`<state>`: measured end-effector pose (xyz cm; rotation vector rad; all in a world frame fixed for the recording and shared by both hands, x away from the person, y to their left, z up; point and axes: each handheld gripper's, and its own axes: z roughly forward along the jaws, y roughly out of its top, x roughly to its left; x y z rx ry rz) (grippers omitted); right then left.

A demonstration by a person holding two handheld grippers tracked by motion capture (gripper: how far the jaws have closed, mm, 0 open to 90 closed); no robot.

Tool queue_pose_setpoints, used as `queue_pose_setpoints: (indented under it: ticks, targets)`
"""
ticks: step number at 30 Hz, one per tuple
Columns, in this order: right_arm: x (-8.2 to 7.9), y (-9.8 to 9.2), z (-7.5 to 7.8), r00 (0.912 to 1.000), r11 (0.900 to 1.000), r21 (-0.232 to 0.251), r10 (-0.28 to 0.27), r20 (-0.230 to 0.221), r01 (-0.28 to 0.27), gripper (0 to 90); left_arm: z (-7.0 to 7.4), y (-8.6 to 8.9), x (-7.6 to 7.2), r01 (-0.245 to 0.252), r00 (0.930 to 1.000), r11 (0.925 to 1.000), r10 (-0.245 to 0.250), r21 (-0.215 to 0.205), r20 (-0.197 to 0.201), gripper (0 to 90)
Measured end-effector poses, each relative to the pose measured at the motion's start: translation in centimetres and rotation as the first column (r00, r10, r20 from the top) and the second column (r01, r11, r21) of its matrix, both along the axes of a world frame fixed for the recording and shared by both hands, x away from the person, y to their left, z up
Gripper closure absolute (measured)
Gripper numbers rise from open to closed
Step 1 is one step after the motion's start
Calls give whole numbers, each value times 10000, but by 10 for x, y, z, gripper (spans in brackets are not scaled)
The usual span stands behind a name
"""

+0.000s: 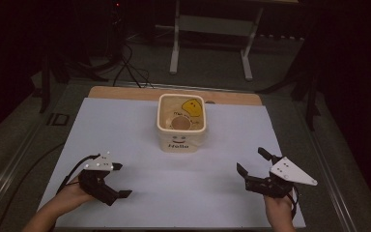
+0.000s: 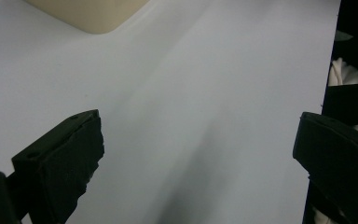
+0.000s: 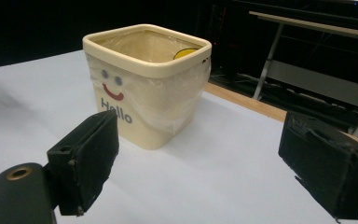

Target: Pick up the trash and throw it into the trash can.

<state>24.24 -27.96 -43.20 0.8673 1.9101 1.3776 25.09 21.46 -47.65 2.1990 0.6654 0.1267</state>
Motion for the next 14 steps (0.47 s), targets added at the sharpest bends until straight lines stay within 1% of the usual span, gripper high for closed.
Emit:
queue_pose_setpoints:
  ticks: [7, 11, 14]
  targets:
    - [1, 0, -2, 10000, 10000, 27, 19, -80, -18, 120, -3, 1, -3, -95, 9999, 9999, 96, -137, 86, 25]
    - [2, 1, -3, 9999, 10000, -47, 77, -127, -77, 120, -5, 2, -2, -132, 9999, 9997, 132, -195, -19, 25]
    - [2, 1, -3, 9999, 10000, -33, 84, -146, -84, 120, -5, 1, -2, -179, 9998, 9995, 181, -251, 59, 25]
